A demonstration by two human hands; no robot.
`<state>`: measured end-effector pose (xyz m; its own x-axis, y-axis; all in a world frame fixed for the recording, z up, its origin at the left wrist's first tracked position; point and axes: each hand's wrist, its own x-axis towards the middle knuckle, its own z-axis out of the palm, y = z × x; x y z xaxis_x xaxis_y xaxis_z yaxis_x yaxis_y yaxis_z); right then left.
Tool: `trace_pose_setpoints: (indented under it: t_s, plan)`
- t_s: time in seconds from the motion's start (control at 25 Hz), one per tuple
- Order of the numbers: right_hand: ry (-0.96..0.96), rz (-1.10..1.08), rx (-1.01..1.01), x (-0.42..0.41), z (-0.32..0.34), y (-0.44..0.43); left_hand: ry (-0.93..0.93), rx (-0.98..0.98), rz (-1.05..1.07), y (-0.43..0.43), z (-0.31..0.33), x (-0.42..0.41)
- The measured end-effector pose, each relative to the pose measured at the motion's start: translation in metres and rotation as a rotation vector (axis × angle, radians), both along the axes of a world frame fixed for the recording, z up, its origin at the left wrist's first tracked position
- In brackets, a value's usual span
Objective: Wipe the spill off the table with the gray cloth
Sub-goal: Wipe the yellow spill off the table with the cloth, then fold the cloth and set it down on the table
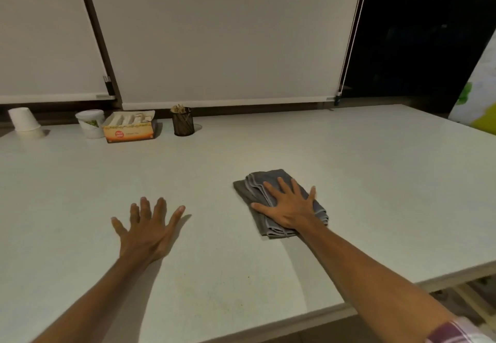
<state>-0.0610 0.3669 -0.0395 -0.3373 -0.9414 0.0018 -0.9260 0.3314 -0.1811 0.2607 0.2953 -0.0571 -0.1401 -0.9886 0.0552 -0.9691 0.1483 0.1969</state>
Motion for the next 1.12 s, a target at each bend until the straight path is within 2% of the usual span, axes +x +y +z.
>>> trace_pose_setpoints:
  t_s: [0.28, 0.4, 0.52, 0.64, 0.76, 0.92, 1.12]
  plan:
    - [-0.054, 0.017, 0.086, 0.058, 0.011, -0.056, 0.033, 0.037, -0.022, -0.002, 0.004, -0.002]
    - [-0.167, 0.058, 0.124, 0.056, 0.021, -0.052, 0.019, 0.020, -0.009, 0.003, 0.012, -0.002]
    - [-0.326, 0.000, -0.007, 0.034, 0.037, -0.039, -0.053, -0.159, -0.055, 0.009, 0.020, -0.007]
    - [-0.234, -0.140, -0.113, 0.016, 0.048, -0.028, 0.070, -0.233, -0.143, 0.009, 0.036, -0.033]
    - [-0.225, -0.200, -0.115, 0.009, 0.055, -0.027, 0.124, -0.045, -0.196, -0.003, 0.055, -0.072]
    - [-0.276, -0.128, -0.059, 0.004, 0.060, -0.034, 0.188, 0.195, -0.204, -0.020, 0.066, -0.109]
    - [-0.179, -0.092, 0.146, -0.009, 0.064, -0.044, 0.578, 0.364, -0.087, -0.032, 0.068, -0.147]
